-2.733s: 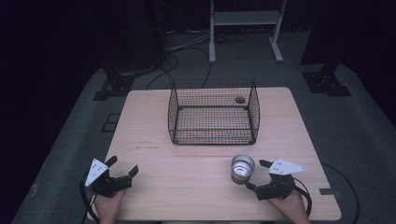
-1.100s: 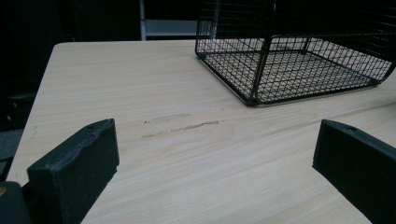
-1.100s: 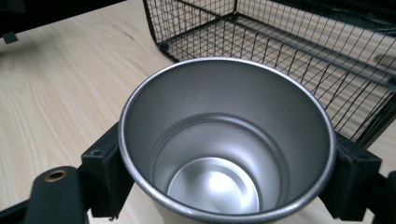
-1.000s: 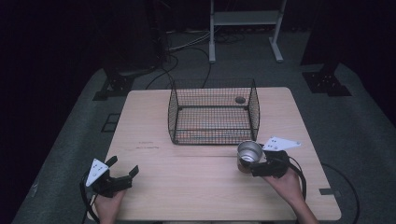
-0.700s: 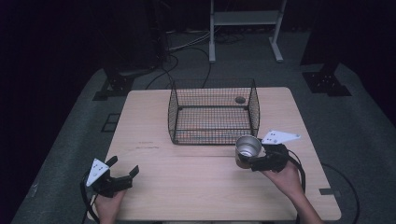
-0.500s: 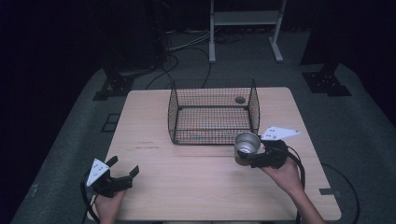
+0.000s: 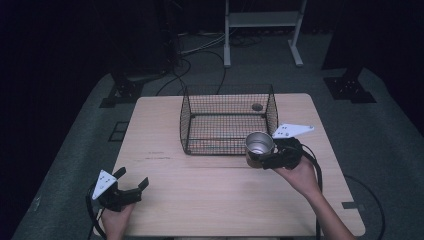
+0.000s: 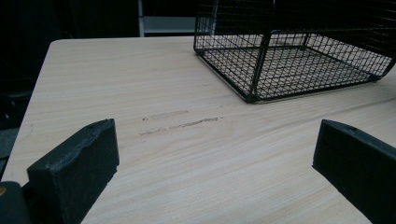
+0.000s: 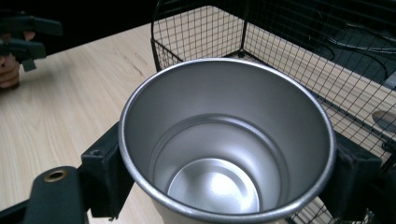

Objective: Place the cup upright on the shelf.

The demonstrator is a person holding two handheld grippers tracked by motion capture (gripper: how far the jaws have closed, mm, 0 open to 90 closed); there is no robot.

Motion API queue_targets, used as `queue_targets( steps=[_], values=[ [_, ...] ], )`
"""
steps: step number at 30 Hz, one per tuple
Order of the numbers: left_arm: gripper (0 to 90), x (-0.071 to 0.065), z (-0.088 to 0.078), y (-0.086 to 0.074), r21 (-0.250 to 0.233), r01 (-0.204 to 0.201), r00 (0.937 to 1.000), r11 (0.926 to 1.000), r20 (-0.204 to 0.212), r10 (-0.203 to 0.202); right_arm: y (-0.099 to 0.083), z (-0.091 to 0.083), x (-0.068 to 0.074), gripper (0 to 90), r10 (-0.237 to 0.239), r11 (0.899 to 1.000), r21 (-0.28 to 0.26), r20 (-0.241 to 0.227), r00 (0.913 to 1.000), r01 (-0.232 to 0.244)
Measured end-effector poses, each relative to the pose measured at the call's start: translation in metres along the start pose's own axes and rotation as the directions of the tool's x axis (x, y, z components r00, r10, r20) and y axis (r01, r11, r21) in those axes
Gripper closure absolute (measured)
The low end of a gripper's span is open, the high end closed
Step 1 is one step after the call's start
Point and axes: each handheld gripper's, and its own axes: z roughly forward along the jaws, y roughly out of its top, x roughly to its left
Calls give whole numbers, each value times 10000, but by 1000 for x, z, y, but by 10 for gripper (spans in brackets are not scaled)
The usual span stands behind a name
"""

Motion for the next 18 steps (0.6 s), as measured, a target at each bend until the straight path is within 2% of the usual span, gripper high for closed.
queue_targets(
  steps=[18],
  values=[
    [0, 0, 0, 1, -32, -57, 10000, 10000, -14, 57, 53, 22, -15, 173, -235, 9994, 270, -8, 9997, 235]
  ],
)
